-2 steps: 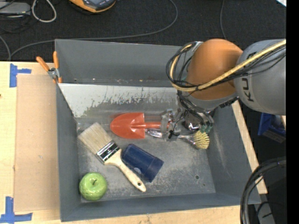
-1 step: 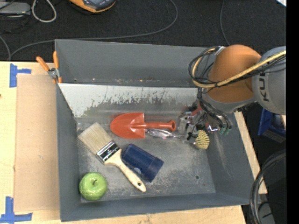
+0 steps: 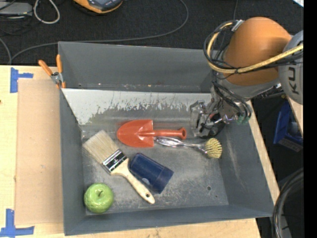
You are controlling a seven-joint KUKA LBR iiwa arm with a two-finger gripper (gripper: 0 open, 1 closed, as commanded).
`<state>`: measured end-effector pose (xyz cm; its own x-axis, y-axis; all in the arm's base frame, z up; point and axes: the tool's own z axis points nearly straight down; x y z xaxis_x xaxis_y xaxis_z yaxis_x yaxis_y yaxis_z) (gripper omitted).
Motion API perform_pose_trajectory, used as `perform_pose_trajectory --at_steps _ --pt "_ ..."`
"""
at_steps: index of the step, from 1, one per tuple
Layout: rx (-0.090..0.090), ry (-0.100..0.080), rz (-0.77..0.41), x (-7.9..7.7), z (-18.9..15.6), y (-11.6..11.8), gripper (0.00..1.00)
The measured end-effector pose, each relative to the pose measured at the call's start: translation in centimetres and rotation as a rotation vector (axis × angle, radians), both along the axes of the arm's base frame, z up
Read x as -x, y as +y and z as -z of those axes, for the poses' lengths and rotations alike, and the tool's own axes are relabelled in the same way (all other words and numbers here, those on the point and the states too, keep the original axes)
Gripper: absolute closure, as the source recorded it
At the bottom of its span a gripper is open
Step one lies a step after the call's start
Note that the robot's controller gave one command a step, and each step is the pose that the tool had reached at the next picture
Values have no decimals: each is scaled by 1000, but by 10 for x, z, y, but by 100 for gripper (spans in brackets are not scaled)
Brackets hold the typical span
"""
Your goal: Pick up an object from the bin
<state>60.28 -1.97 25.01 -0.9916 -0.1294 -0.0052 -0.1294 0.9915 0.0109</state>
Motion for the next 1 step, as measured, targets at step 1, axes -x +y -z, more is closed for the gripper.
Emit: perform_pose_trajectory --at_steps 1 --pt "3 5 38 -1 60 -89 100"
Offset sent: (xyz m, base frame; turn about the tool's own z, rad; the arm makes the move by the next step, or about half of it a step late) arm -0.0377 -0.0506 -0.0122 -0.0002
